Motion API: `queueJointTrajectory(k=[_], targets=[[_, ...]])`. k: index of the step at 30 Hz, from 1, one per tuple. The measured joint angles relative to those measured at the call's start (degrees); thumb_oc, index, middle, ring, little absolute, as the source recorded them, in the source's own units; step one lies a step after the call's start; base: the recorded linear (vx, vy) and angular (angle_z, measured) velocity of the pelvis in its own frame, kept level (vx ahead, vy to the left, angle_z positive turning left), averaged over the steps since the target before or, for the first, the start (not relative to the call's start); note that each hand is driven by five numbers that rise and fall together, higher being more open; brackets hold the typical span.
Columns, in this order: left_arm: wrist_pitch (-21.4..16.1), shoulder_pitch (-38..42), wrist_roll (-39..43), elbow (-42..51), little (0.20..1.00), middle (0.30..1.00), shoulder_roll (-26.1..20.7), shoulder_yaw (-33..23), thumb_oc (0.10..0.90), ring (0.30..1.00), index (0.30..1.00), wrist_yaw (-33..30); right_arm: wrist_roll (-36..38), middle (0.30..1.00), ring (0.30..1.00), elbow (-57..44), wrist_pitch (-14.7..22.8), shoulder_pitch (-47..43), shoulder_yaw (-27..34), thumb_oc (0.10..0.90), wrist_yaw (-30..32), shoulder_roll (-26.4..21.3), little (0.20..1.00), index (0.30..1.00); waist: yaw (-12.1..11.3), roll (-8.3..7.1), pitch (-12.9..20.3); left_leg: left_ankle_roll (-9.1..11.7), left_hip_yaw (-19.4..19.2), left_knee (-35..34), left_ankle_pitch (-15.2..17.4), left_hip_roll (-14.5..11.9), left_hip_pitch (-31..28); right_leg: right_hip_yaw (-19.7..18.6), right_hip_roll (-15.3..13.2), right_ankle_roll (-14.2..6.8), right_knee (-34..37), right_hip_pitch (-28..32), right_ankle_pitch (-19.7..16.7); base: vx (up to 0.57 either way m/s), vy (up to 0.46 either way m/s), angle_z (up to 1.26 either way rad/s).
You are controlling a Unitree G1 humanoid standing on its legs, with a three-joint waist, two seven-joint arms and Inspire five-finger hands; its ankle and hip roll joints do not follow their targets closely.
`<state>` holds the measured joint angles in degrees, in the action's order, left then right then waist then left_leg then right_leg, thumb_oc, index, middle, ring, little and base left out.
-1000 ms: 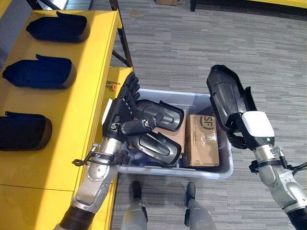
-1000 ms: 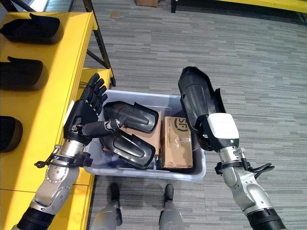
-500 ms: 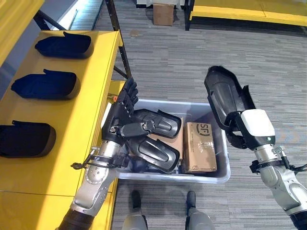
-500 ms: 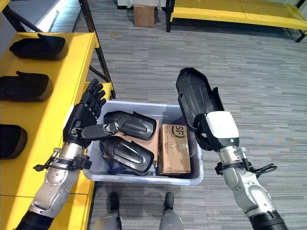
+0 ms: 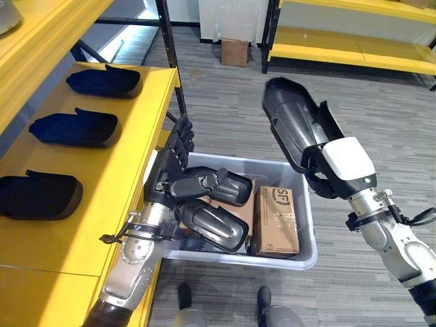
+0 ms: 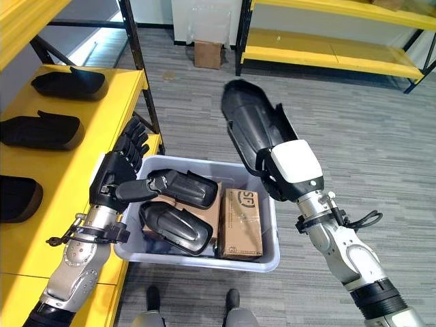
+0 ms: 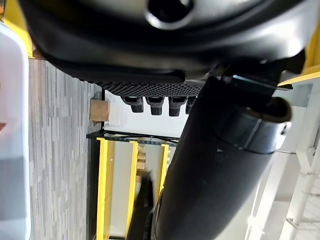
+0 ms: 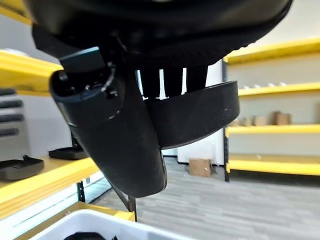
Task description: Move parts from the plastic box to the shelf.
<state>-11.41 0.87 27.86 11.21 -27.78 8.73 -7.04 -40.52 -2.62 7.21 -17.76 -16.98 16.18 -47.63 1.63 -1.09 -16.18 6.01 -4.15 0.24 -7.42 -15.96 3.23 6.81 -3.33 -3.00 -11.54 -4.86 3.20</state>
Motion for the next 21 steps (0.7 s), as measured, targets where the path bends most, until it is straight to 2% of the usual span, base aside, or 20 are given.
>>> queueJointTrajectory(k=[1,2,3,4,5,6,7,9,10,11,12,13,14,16,17,18,19,20,21], targets=[[0.3,-1.0,0.0,0.0,1.000,1.000,0.0,0.0,0.900,1.000,1.000,-0.1,0.0,0.300,0.300,-0.1,0.7,-1.5,-0.5,0.400,0.0,-0.1,0.300,0.300,-1.0,0.49,0.0,-0.2,0.5,-0.6,-1.0,-0.9,0.3,0.4,1.0,0.2,-2.4,-1.3,1.0,-0.16,-0.147,0.29],[0.3,-1.7,0.0,0.0,1.000,1.000,-0.1,0.2,0.900,1.000,1.000,-0.1,0.0,0.300,0.300,-0.5,1.0,-2.4,-0.5,0.400,0.0,-0.3,0.300,0.300,-1.6,0.78,-0.1,-2.5,1.4,-0.7,-3.3,-0.9,2.0,1.8,1.2,1.0,-4.7,-2.9,2.5,-0.16,-0.131,0.48],[0.3,-1.7,0.0,-0.2,1.000,1.000,0.0,0.5,0.900,1.000,1.000,-0.1,0.0,0.300,0.300,-0.8,1.0,-2.5,-0.4,0.400,0.1,-0.6,0.300,0.300,-1.6,1.04,-0.2,-2.9,1.6,-0.7,-5.0,-0.9,3.1,2.7,1.2,1.5,-5.3,-3.3,3.0,-0.21,-0.144,1.13],[0.5,-1.9,0.0,-0.3,1.000,1.000,0.2,1.3,0.900,1.000,1.000,-0.2,0.0,0.300,0.300,-1.3,0.9,-2.6,-0.3,0.400,0.3,-2.8,0.300,0.300,-1.7,2.95,-0.1,-11.6,0.4,-2.2,-3.7,-0.9,4.9,4.6,1.8,3.0,-7.1,-4.3,4.8,-0.20,-0.135,1.29],[0.5,-2.0,0.0,-0.4,1.000,1.000,0.1,1.4,0.900,1.000,1.000,-0.3,-0.1,0.300,0.300,-1.2,0.7,-2.3,-0.3,0.400,0.4,-3.6,0.300,0.300,-2.5,3.29,-0.2,-14.9,-1.2,-3.7,1.1,-0.9,5.2,6.4,1.2,5.9,-9.3,-5.4,5.4,-0.15,-0.084,1.40],[0.5,-1.9,-0.1,-0.4,1.000,1.000,-0.3,1.2,0.900,1.000,1.000,-0.6,-0.1,0.300,0.300,-1.3,0.6,-1.7,-0.1,0.400,0.4,-3.5,0.300,0.300,-3.1,2.70,-0.2,-15.3,-3.0,-3.5,4.9,-0.4,5.5,7.8,-0.9,6.5,-9.0,-5.7,5.5,-0.09,-0.067,1.23],[0.5,-1.9,0.0,-0.6,1.000,1.000,-0.2,1.1,0.900,1.000,1.000,-1.2,-0.3,0.300,0.300,-1.3,0.5,-1.5,-0.1,0.400,0.5,-3.4,0.300,0.300,-3.5,1.77,-0.4,-8.5,-3.3,1.3,3.7,1.2,6.9,9.0,-3.2,6.9,-8.1,-5.7,5.4,-0.11,-0.074,1.00],[0.5,-1.8,-0.1,-0.5,1.000,1.000,-0.2,1.0,0.900,1.000,1.000,-1.2,-0.6,0.300,0.300,-1.4,0.6,-1.3,-0.1,0.400,0.5,-3.3,0.300,0.300,-3.1,1.63,-0.4,-5.0,-3.5,8.4,4.5,2.1,5.8,11.2,-4.8,7.5,-5.3,-4.4,3.9,-0.08,-0.054,0.85],[0.4,-1.3,-0.2,-0.7,1.000,1.000,-0.1,1.0,0.900,1.000,1.000,-0.9,-1.1,0.300,0.300,-1.4,0.5,-0.6,-0.1,0.400,0.6,-3.3,0.300,0.300,-2.2,1.46,-0.4,-3.1,-3.2,12.5,6.4,1.9,4.5,14.0,-5.7,7.2,-3.0,-2.6,2.7,-0.04,0.030,1.04],[0.2,-0.9,-0.5,-0.6,1.000,1.000,0.0,1.0,0.900,1.000,1.000,-0.9,-1.2,0.300,0.300,-1.4,0.3,0.0,0.2,0.400,0.6,-3.4,0.300,0.300,-0.9,1.43,-0.3,-2.3,-3.3,13.7,6.3,1.2,2.7,16.3,-5.7,7.1,-0.9,-0.9,1.4,0.02,0.064,0.83],[0.0,-0.8,-1.3,-0.6,1.000,1.000,0.1,0.8,0.900,1.000,1.000,-0.9,-1.3,0.300,0.300,-1.4,0.2,0.0,0.3,0.400,0.6,-3.4,0.300,0.300,-1.2,1.28,-0.2,-1.4,-3.7,13.6,6.8,0.5,-0.4,17.7,-6.2,7.2,0.4,-0.5,0.5,-0.01,0.115,0.71],[0.1,-0.4,-1.3,-1.1,1.000,1.000,0.2,0.7,0.900,1.000,1.000,-0.6,-1.3,0.300,0.300,-1.4,0.2,0.2,1.0,0.400,0.6,-3.2,0.300,0.300,-0.3,1.23,-0.2,1.7,-6.3,15.9,7.8,-1.0,-1.9,19.2,-6.4,6.4,1.5,1.0,-0.2,0.01,0.124,0.69],[0.1,0.0,-1.3,-1.6,1.000,1.000,0.6,0.8,0.900,1.000,1.000,-0.1,-1.3,0.300,0.300,-1.4,0.0,0.9,2.1,0.400,0.6,-3.3,0.300,0.300,1.3,1.49,0.0,2.7,-8.6,16.2,7.3,-2.4,-3.9,21.0,-6.6,5.9,2.6,2.6,-0.6,-0.06,0.154,1.00],[-0.1,0.2,-1.3,-1.6,1.000,1.000,2.5,0.8,0.900,1.000,1.000,0.3,-1.3,0.300,0.300,-1.5,-0.6,2.4,5.6,0.400,1.0,-4.1,0.300,0.300,2.4,3.65,1.3,3.4,-11.2,11.3,5.1,-5.0,-8.3,23.6,-7.0,5.2,2.4,2.9,-1.1,-0.05,0.179,0.98],[-0.1,0.4,-1.3,-1.7,1.000,1.000,2.8,1.1,0.900,1.000,1.000,0.4,-1.2,0.300,0.300,-1.5,-1.1,3.5,7.7,0.400,1.3,-4.1,0.300,0.300,3.6,4.71,1.9,3.4,-13.0,7.3,3.9,-5.3,-9.1,24.7,-7.5,4.4,2.2,2.9,-1.6,-0.02,0.221,0.96],[0.0,0.8,-1.3,-1.7,1.000,1.000,3.1,1.4,0.900,1.000,1.000,0.5,-1.2,0.300,0.300,-1.5,-1.4,4.7,9.4,0.400,1.7,-4.2,0.300,0.300,4.5,5.27,2.2,3.1,-14.7,4.5,3.2,-4.6,-9.1,25.6,-8.0,3.8,2.2,3.0,-2.0,0.02,0.238,1.04],[0.0,0.8,-1.3,-1.7,1.000,1.000,4.0,1.8,0.900,1.000,1.000,0.5,-1.1,0.300,0.300,-1.5,-2.0,5.6,10.5,0.400,1.8,-4.8,0.300,0.300,5.0,6.26,2.7,1.6,-15.0,1.3,-1.4,-3.7,-9.5,26.7,-8.4,3.4,1.6,2.9,-2.1,0.04,0.227,0.98],[0.1,0.7,-1.3,-2.0,1.000,1.000,4.2,2.4,0.900,1.000,1.000,0.4,-1.1,0.300,0.300,-1.4,-2.6,7.3,11.4,0.400,2.3,-4.2,0.300,0.300,5.2,5.99,3.0,2.3,-15.8,-0.6,-0.5,-1.7,-10.1,26.4,-10.4,2.1,1.0,3.4,-3.5,0.06,0.209,0.72],[0.1,0.4,-1.2,-2.1,1.000,1.000,4.2,2.5,0.900,1.000,1.000,0.4,-1.1,0.300,0.300,-1.4,-2.5,7.7,11.4,0.400,2.4,-4.2,0.300,0.300,5.0,5.80,3.2,2.3,-15.3,-0.9,-0.5,-0.9,-10.2,26.0,-11.0,2.4,0.5,3.2,-3.7,0.05,0.210,0.56]])
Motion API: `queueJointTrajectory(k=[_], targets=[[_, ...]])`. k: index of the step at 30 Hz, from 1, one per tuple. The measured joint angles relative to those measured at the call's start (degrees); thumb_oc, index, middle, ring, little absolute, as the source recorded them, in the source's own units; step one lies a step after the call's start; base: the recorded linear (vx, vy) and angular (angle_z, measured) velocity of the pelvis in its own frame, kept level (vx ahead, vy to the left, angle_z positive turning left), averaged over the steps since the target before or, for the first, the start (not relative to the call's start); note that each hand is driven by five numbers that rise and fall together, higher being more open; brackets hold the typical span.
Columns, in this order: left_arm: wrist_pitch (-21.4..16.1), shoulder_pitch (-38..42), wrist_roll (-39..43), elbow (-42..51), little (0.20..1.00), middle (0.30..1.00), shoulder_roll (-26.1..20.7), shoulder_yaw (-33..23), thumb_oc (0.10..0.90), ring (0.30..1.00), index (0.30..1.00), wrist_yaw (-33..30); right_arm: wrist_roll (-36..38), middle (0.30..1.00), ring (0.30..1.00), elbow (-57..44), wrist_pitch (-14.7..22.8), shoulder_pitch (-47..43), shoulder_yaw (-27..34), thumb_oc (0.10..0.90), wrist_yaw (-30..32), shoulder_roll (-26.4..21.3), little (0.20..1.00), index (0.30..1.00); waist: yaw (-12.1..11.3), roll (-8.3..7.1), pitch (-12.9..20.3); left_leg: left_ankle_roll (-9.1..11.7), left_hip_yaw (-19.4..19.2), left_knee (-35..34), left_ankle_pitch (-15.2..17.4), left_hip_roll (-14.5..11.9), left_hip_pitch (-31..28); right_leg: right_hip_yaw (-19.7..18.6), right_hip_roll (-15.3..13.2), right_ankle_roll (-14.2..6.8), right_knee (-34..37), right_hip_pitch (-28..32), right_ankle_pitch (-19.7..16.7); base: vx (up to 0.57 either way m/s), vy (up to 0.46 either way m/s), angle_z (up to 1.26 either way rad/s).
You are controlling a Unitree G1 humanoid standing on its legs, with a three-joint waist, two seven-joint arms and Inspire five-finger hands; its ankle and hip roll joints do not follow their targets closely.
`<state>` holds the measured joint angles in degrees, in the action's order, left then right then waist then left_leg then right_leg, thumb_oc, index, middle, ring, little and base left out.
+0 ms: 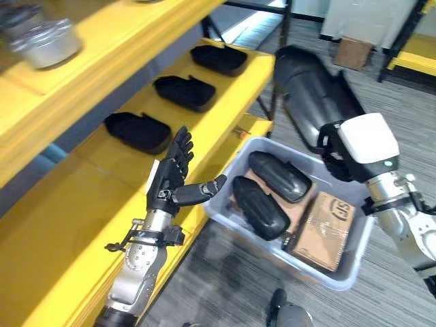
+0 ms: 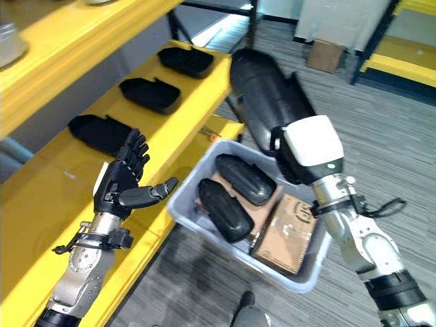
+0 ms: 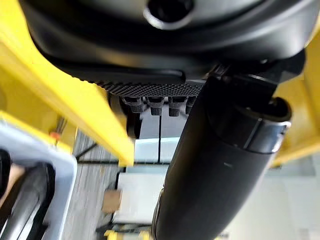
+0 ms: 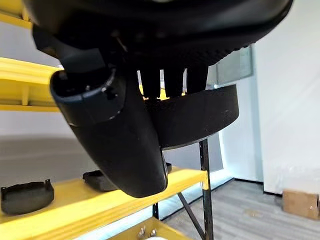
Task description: Move parts from the plastic box to the shelf.
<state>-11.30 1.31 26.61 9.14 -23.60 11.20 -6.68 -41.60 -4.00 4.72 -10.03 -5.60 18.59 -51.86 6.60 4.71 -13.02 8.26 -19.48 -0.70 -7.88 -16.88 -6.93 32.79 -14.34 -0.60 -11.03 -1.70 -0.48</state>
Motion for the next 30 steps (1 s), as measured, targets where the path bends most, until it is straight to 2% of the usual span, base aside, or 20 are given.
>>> queueJointTrajectory(k=[1,2,3,7,12,16,20,24,25,26,27,28,29,30], targets=[[0.0,-0.8,0.0,0.0,1.000,1.000,-0.5,-0.5,0.900,1.000,1.000,-0.2,-0.1,0.300,0.300,0.0,0.7,0.8,-0.1,0.400,0.2,0.5,0.300,0.300,-0.9,-0.35,0.7,-0.7,1.3,-0.9,0.5,1.3,-0.2,-3.0,0.1,-0.5,0.9,-1.0,0.8,0.06,0.253,0.36],[0.0,-1.0,0.0,-0.1,1.000,1.000,-1.2,-1.2,0.900,1.000,1.000,-0.2,-0.2,0.300,0.300,0.0,1.5,1.0,-0.6,0.400,0.2,0.8,0.300,0.300,-1.4,-1.28,1.5,-1.0,1.4,-1.4,0.9,2.5,0.3,-3.9,0.0,-1.6,3.4,0.2,0.2,0.04,0.201,0.35],[0.0,-0.8,-0.1,0.0,1.000,1.000,-1.4,-2.1,0.900,1.000,1.000,-0.2,-0.4,0.300,0.300,0.0,1.7,1.0,-0.6,0.400,0.2,1.4,0.300,0.300,-2.5,-1.26,1.6,-0.9,1.6,-1.6,1.4,3.2,0.9,-4.1,-0.2,-3.5,4.9,0.3,-2.0,0.04,0.197,0.29],[0.0,-0.9,-0.6,0.1,1.000,1.000,-2.3,-2.5,0.900,1.000,1.000,-0.2,-0.9,0.300,0.300,0.0,1.8,1.1,-1.0,0.400,0.2,2.0,0.300,0.300,-5.0,-1.40,1.6,-1.7,1.8,-2.0,2.3,4.2,1.2,-4.1,-1.1,-4.4,5.1,0.4,-2.9,0.03,0.170,0.11],[0.0,-1.0,-2.3,0.3,1.000,1.000,-2.1,-2.5,0.900,1.000,1.000,-0.1,-1.0,0.300,0.300,0.0,1.4,1.2,-1.5,0.400,-0.4,2.1,0.300,0.300,-5.3,-2.00,1.7,-1.3,3.1,-1.9,4.3,4.6,2.8,-2.9,-1.7,-5.4,5.1,0.4,-3.5,0.05,0.162,0.23],[0.0,-1.7,-2.3,0.3,1.000,1.000,-2.2,-2.6,0.900,1.000,1.000,-0.2,-1.0,0.300,0.300,0.0,1.0,1.3,-1.8,0.400,-1.5,2.4,0.300,0.300,-5.4,-3.86,2.4,-1.7,4.4,-0.8,5.0,6.3,4.4,-2.4,-3.4,-6.5,5.9,0.5,-4.6,0.04,0.111,0.17],[-0.1,-2.6,-2.6,0.3,1.000,1.000,-2.3,-3.0,0.900,1.000,1.000,-0.2,-1.0,0.300,0.300,0.1,1.1,1.6,-2.7,0.400,-1.9,5.0,0.300,0.300,-5.5,-6.21,3.6,-2.5,5.9,0.6,5.9,8.2,6.8,-2.0,-4.9,-7.1,7.3,0.7,-5.5,0.07,0.196,0.16],[-0.1,-2.6,-3.2,0.3,1.000,1.000,-2.5,-2.9,0.900,1.000,1.000,-0.4,-1.1,0.300,0.300,0.1,1.1,1.8,-3.3,0.400,-2.1,7.0,0.300,0.300,-5.2,-7.01,3.8,-3.7,8.3,3.3,6.6,10.2,9.0,-1.4,-7.2,-7.6,6.3,0.8,-5.9,0.08,0.231,0.47],[-0.1,-1.7,-4.1,-1.0,1.000,1.000,-1.7,-2.0,0.900,1.000,1.000,-0.9,-1.1,0.300,0.300,0.3,0.3,2.3,-3.9,0.400,-2.5,6.6,0.300,0.300,-3.2,-6.40,3.6,-6.4,11.4,5.9,7.6,12.0,11.6,-9.5,-8.8,-7.1,1.2,-0.2,-6.3,0.10,0.099,0.93],[-0.1,-2.2,-4.6,-0.7,1.000,1.000,-2.1,-1.7,0.900,1.000,1.000,-1.3,-1.1,0.300,0.300,0.3,-0.2,2.9,-4.8,0.400,-3.4,6.6,0.300,0.300,-2.2,-5.82,3.8,-6.7,12.7,4.8,7.6,12.2,10.2,-15.3,-8.7,-7.2,-1.3,-2.0,-6.1,0.09,0.097,0.72],[-0.6,-2.8,-4.6,-0.6,1.000,1.000,-2.9,-2.1,0.900,1.000,1.000,-1.5,-1.1,0.300,0.300,0.3,0.1,2.7,-5.9,0.400,-3.9,6.6,0.300,0.300,-3.0,-5.75,3.8,-6.6,12.4,4.0,7.4,11.7,9.6,-21.8,-7.7,-7.0,-4.0,-4.1,-3.4,0.12,-0.053,0.18],[-0.6,-2.7,-4.5,-1.1,1.000,1.000,-3.6,-2.7,0.900,1.000,1.000,-2.0,-1.1,0.300,0.300,0.3,1.2,2.9,-7.1,0.400,-4.0,6.7,0.300,0.300,-3.2,-5.63,3.7,-6.5,13.2,3.1,7.2,11.4,9.2,-29.6,-4.4,-7.5,-2.0,-4.6,0.1,0.07,-0.065,0.03],[-0.6,-2.5,-4.5,-1.4,1.000,1.000,-3.7,-3.1,0.900,1.000,1.000,-2.3,-1.1,0.300,0.300,0.3,1.6,2.9,-7.6,0.400,-4.1,6.7,0.300,0.300,-3.1,-5.49,3.6,-6.5,14.0,2.4,6.9,11.1,9.2,-32.3,-2.6,-6.9,-0.3,-4.6,0.9,0.13,-0.103,0.48],[-0.7,-1.3,-4.4,-2.3,1.000,1.000,-3.7,-3.0,0.900,1.000,1.000,-2.8,-1.1,0.300,0.300,0.2,1.7,2.9,-8.2,0.400,-4.2,6.7,0.300,0.300,-2.0,-4.92,3.1,-6.1,16.6,2.3,6.5,10.6,9.9,-37.9,2.1,-6.4,3.6,-4.0,1.7,0.05,-0.181,0.95]])
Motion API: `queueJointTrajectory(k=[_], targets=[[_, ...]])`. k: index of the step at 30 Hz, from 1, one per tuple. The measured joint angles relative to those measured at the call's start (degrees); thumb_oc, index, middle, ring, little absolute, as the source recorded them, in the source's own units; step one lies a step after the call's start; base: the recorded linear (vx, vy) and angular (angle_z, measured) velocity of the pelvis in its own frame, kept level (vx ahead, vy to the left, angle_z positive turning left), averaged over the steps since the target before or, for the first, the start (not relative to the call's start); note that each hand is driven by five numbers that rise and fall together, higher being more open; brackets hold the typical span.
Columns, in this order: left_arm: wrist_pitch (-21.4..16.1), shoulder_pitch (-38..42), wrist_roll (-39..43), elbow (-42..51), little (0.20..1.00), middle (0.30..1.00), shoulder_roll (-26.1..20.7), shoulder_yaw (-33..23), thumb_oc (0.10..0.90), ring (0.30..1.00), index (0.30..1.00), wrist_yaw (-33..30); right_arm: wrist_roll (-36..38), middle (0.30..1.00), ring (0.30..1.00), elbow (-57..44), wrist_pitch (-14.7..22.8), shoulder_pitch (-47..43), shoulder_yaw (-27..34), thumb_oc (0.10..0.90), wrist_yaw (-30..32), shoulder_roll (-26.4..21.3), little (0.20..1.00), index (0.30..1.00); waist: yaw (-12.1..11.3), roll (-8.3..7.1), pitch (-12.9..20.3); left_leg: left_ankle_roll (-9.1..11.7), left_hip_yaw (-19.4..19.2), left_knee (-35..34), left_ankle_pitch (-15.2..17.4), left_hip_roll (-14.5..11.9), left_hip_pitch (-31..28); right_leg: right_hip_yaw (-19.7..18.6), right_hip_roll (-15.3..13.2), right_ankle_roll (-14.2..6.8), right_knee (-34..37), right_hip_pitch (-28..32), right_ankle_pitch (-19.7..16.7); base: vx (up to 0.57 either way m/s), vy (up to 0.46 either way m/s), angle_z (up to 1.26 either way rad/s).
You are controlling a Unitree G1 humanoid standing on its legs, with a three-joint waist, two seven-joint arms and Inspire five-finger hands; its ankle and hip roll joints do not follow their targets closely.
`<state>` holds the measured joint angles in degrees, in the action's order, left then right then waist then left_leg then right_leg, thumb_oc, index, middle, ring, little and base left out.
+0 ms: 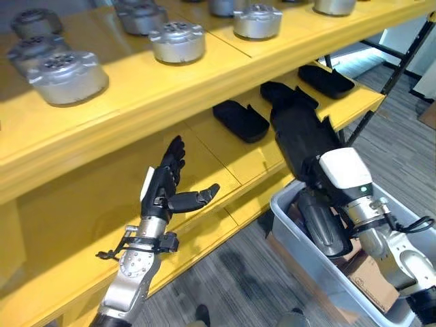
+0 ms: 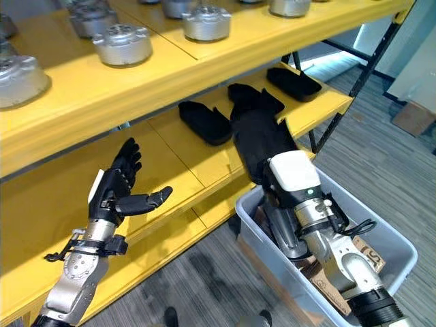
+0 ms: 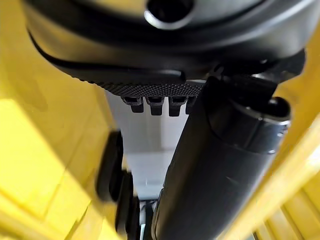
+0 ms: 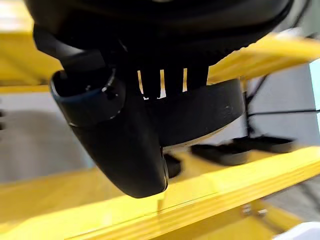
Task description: Move parts from the plastic box to the shelf.
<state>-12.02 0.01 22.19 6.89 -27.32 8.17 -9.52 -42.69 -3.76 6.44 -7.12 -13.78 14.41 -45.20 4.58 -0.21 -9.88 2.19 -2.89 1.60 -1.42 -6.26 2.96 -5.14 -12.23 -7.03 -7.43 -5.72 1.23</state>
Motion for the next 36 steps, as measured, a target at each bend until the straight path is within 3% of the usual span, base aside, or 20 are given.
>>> queueJointTrajectory(k=[1,2,5,6,11,14,20,22,25,26,28,32,36], targets=[[0.0,0.8,0.1,-0.1,1.000,1.000,-0.4,0.2,0.900,1.000,1.000,0.0,0.0,0.300,0.300,-0.1,0.2,0.1,-0.1,0.400,0.0,0.1,0.300,0.300,0.8,-0.76,-0.1,0.6,2.2,-1.0,-0.9,0.8,0.3,-1.5,1.9,0.7,5.2,1.7,-0.7,0.07,-0.179,1.31],[-0.2,1.3,0.1,-0.7,1.000,1.000,0.2,0.6,0.900,1.000,1.000,0.2,0.0,0.300,0.300,0.0,0.2,0.1,0.0,0.400,0.0,-0.3,0.300,0.300,1.4,-0.38,-0.7,0.9,4.9,-2.1,-1.8,1.4,0.0,-2.4,2.0,-1.8,5.8,3.3,-1.9,0.02,-0.139,1.24],[-0.4,1.0,0.1,-0.2,1.000,1.000,1.9,2.7,0.900,1.000,1.000,0.2,0.0,0.300,0.300,0.0,-0.4,-0.8,0.6,0.400,0.0,-0.4,0.300,0.300,-0.2,2.28,-1.6,1.0,6.7,-3.2,-3.3,0.6,0.2,1.1,3.6,-1.5,4.7,3.7,-1.2,0.06,-0.286,0.55],[-0.4,1.0,0.0,-0.2,1.000,1.000,2.2,3.0,0.900,1.000,1.000,0.4,0.0,0.300,0.300,0.2,-0.5,-0.6,0.6,0.400,0.0,-0.4,0.300,0.300,0.0,2.38,-2.0,2.3,7.5,-3.1,-3.2,0.4,-0.3,1.9,3.8,-1.4,4.6,4.7,-0.7,0.05,-0.352,0.40],[-0.7,1.7,0.2,-0.3,1.000,1.000,6.2,3.0,0.900,1.000,1.000,-0.1,0.2,0.300,0.300,0.0,-0.5,0.9,3.1,0.400,0.1,-0.3,0.300,0.300,0.4,1.97,-2.2,3.5,14.8,-3.2,-4.1,0.2,0.3,9.8,4.7,-0.2,7.4,10.3,0.6,0.04,-0.336,0.78],[-0.7,1.3,0.6,-0.3,1.000,1.000,5.7,2.6,0.900,1.000,1.000,-0.2,0.2,0.300,0.300,-0.1,0.1,0.5,3.7,0.400,0.6,-0.5,0.300,0.300,-1.0,2.20,-2.1,3.9,16.4,-3.2,-4.6,-0.4,0.7,12.1,5.8,0.4,7.4,11.4,1.3,0.00,-0.322,0.46],[-0.6,1.1,1.9,-0.1,1.000,1.000,5.6,2.6,0.900,1.000,1.000,-0.1,0.2,0.300,0.300,-1.0,2.1,0.4,4.3,0.400,1.3,-0.9,0.300,0.300,-0.4,2.21,-2.1,4.0,18.6,-4.4,-5.1,-1.0,0.9,15.2,6.8,1.1,8.5,12.9,1.5,0.00,-0.160,0.26],[-0.6,1.1,1.9,-0.1,1.000,1.000,5.6,2.6,0.900,1.000,1.000,0.0,0.2,0.300,0.300,-1.0,2.0,0.5,4.5,0.400,1.3,-1.0,0.300,0.300,-0.3,2.17,-2.1,4.4,18.3,-4.1,-5.4,-0.6,1.1,16.2,6.8,1.1,9.3,13.9,1.4,-0.01,-0.057,0.26],[-0.5,1.4,1.9,-0.2,1.000,1.000,5.7,3.1,0.900,1.000,1.000,0.1,0.2,0.300,0.300,-1.2,1.9,1.0,5.9,0.400,1.4,-1.4,0.300,0.300,0.0,2.00,-2.2,4.1,12.6,-2.6,-6.2,0.4,1.9,18.3,6.0,1.0,9.7,15.1,1.5,-0.06,0.018,0.36],[-0.5,1.8,1.9,-0.1,1.000,1.000,5.7,3.5,0.900,1.000,1.000,0.0,0.2,0.300,0.300,-1.8,1.8,1.5,6.8,0.400,1.4,-2.3,0.300,0.300,1.0,1.99,-2.2,2.5,7.2,-1.9,-6.9,1.0,3.1,19.9,5.6,0.9,9.7,15.3,1.6,-0.01,0.040,0.53],[-0.5,1.6,2.0,-0.1,1.000,1.000,5.6,3.4,0.900,1.000,1.000,0.0,0.2,0.300,0.300,-2.4,1.6,1.7,7.0,0.400,1.5,-2.6,0.300,0.300,0.9,2.02,-2.2,-0.1,4.4,-4.0,-6.4,0.4,2.0,19.9,5.6,1.0,9.0,15.2,2.0,0.02,0.044,0.18],[-0.5,1.3,2.2,-0.1,1.000,1.000,5.5,3.4,0.900,1.000,1.000,0.2,0.2,0.300,0.300,-3.2,1.8,1.8,7.3,0.400,2.1,-2.6,0.300,0.300,1.0,1.98,-2.2,0.2,1.5,-5.6,-6.0,0.3,0.8,19.8,4.9,1.0,8.4,15.7,2.7,0.07,0.089,-0.01],[-0.5,1.3,2.2,-0.1,1.000,1.000,5.4,3.5,0.900,1.000,1.000,0.3,1.4,0.300,0.300,-4.1,0.8,1.7,7.4,0.400,2.2,-2.6,0.300,0.300,1.0,1.68,-2.1,0.2,2.0,-5.3,-7.2,1.9,0.3,19.6,3.4,1.0,8.3,16.5,2.7,0.05,0.075,0.18]])
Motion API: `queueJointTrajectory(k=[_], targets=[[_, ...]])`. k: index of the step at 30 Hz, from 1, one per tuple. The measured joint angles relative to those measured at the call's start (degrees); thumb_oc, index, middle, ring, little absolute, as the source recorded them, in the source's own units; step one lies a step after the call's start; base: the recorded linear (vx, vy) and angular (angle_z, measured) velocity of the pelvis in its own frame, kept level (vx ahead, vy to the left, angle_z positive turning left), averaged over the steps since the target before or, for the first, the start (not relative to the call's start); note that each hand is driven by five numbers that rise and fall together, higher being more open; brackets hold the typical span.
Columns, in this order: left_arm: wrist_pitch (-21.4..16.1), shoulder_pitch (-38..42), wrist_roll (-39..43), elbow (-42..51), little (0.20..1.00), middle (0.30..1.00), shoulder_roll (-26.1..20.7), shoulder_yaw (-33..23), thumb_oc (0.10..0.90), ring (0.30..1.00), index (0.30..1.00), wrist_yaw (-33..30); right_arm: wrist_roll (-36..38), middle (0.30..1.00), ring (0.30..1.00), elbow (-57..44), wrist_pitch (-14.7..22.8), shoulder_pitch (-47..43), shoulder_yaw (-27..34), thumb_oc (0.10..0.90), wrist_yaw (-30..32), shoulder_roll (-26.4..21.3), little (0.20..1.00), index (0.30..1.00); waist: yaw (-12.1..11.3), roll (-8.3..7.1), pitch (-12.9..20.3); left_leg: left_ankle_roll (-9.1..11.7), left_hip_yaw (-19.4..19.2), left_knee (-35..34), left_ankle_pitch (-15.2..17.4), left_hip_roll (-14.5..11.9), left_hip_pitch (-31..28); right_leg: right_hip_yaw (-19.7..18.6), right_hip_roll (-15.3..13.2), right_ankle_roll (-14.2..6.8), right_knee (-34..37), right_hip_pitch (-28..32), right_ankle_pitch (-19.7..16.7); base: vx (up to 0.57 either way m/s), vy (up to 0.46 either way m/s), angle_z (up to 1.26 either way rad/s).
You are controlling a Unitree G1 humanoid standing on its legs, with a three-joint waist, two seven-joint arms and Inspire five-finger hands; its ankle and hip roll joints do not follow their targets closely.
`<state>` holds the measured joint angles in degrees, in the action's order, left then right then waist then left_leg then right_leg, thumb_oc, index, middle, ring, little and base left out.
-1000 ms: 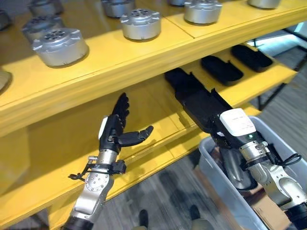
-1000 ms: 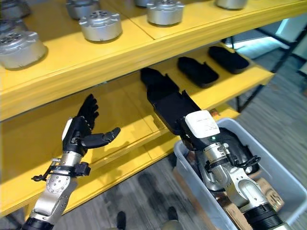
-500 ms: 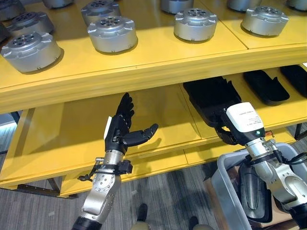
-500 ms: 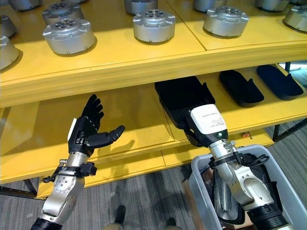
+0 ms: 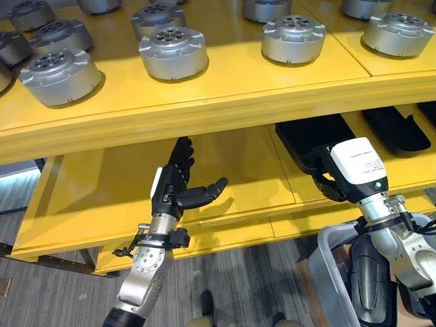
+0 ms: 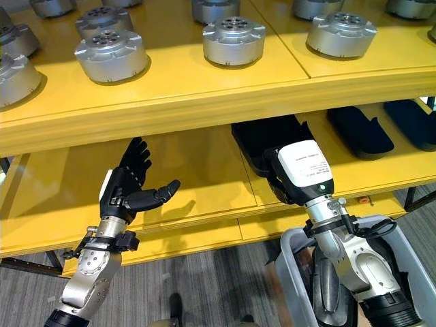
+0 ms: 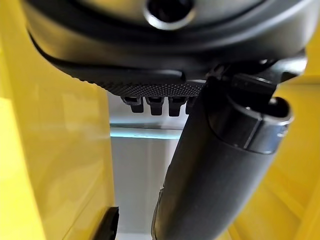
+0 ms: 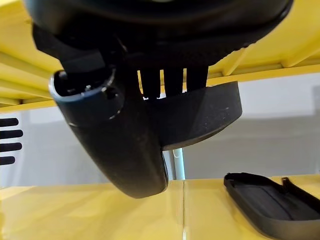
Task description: Move parts from the plastic box to the shelf.
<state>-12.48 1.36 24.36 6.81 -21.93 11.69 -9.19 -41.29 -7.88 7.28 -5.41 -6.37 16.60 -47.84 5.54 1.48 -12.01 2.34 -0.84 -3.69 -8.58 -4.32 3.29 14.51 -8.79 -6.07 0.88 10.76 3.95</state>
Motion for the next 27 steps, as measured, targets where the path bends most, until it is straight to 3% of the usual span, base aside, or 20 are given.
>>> queueJointTrajectory(k=[4,10,16,23,27], targets=[[0.0,-0.1,0.0,0.0,1.000,1.000,-0.2,-0.1,0.900,1.000,1.000,-0.1,2.7,0.300,0.300,2.2,-1.3,-3.3,-3.2,0.400,-0.3,0.0,0.300,0.300,-1.4,-0.29,0.0,-0.3,1.1,0.1,0.1,0.6,-0.6,0.0,-0.5,-0.1,-1.0,0.7,0.1,0.04,0.028,0.18],[0.2,-0.3,0.1,0.0,1.000,1.000,-2.0,0.3,0.900,1.000,1.000,-0.1,5.9,0.300,0.300,7.6,-1.3,-13.2,-11.1,0.400,-2.1,0.1,0.300,0.300,-4.5,-2.69,0.1,-0.2,1.3,0.1,-0.2,1.3,-0.1,-0.2,-1.0,-1.4,-0.8,0.8,1.6,0.04,-0.007,0.03],[0.9,-0.8,0.3,0.0,1.000,1.000,-2.2,0.4,0.900,1.000,1.000,0.0,10.2,0.300,0.300,16.5,-1.7,-21.6,-18.5,0.400,-3.8,0.8,0.300,0.300,-6.6,-2.91,0.2,-0.3,2.4,0.5,-0.9,1.1,1.7,0.1,-0.6,-1.3,-1.0,-0.4,2.0,-0.02,-0.038,0.09],[1.1,-2.4,2.4,-0.5,1.000,1.000,-4.4,1.7,0.900,1.000,1.000,0.1,15.1,0.300,0.300,31.3,-4.9,-31.3,-26.4,0.400,-4.4,4.5,0.300,0.300,-9.9,-3.39,0.1,0.0,3.3,2.3,-1.6,0.5,7.2,0.8,0.2,-1.1,-2.2,-4.9,2.1,-0.07,-0.050,0.07],[1.1,-2.1,2.4,-0.9,1.000,1.000,-5.4,1.6,0.900,1.000,1.000,-0.1,17.3,0.300,0.300,37.6,-5.5,-36.1,-27.4,0.400,-4.3,7.4,0.300,0.300,-11.0,-3.36,-2.3,0.0,4.1,4.5,-1.6,0.4,10.4,1.7,0.1,-1.0,-7.4,-8.8,4.5,-0.13,0.005,0.16]])
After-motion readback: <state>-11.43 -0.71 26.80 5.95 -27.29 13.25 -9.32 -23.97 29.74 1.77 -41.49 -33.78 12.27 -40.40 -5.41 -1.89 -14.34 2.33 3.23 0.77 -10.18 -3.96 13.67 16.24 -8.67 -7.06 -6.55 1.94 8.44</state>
